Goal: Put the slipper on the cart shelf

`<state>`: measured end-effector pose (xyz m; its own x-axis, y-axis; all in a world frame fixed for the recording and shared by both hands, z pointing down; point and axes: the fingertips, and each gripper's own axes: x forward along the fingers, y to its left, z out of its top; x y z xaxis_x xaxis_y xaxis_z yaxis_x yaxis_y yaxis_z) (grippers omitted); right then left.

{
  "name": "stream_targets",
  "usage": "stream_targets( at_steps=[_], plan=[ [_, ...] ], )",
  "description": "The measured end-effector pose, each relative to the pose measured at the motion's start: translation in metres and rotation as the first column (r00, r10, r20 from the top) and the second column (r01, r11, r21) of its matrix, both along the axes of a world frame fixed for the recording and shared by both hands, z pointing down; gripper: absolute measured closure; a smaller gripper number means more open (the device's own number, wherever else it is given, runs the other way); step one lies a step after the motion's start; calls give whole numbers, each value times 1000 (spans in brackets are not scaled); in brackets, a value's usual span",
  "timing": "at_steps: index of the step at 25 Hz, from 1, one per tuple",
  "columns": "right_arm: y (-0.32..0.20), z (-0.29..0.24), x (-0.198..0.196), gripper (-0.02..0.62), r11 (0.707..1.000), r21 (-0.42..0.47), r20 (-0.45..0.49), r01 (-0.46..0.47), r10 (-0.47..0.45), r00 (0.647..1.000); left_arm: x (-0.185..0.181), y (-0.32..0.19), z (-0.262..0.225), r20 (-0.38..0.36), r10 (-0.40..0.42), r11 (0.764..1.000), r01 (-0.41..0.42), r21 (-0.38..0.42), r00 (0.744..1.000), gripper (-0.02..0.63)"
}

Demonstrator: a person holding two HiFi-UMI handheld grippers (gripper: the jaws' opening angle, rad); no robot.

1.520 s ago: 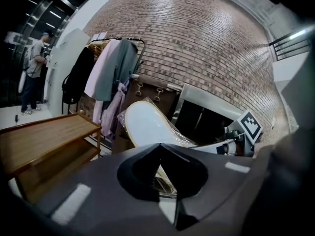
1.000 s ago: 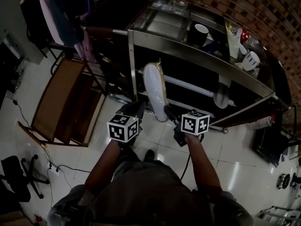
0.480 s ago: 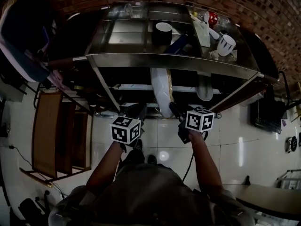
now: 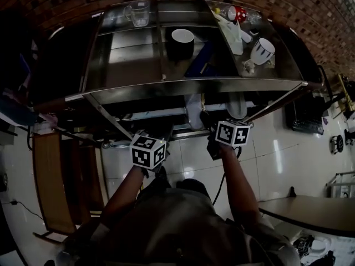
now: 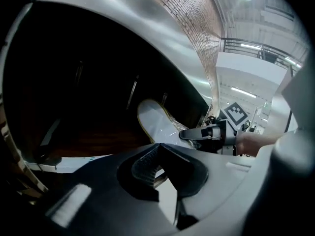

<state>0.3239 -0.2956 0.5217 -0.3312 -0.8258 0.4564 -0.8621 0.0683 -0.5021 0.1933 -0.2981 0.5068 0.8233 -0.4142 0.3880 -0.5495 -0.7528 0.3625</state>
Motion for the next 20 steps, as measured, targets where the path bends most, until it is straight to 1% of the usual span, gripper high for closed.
stream_targets(
  at_steps=[4,7,9,12,17,20],
  plan=[
    [-17,7,16,548,998,-7,-10,-57,57,998,12,-4,7,2,42,999,-42,-13,999,598],
    [-30,11,22,548,998,-3,-27,-60,60,998,20,-7,9,9,52,999,-51,-16,999,598],
    [-39,15,26,548,999,0,-37,-49,49,998,23,-11,8,15,36,999,-35,-13,999,598],
    [-49,18,33,546,999,19,-24,-39,40,999,29,-18,5,32,-3,1000,3,0,999,598],
    [-60,23,47,537,997,52,-9,-60,60,998,38,-20,2,60,-47,999,47,6,997,598],
    [-67,29,54,535,996,64,-26,-57,59,998,45,-24,-4,64,-70,997,68,24,996,598]
  ],
)
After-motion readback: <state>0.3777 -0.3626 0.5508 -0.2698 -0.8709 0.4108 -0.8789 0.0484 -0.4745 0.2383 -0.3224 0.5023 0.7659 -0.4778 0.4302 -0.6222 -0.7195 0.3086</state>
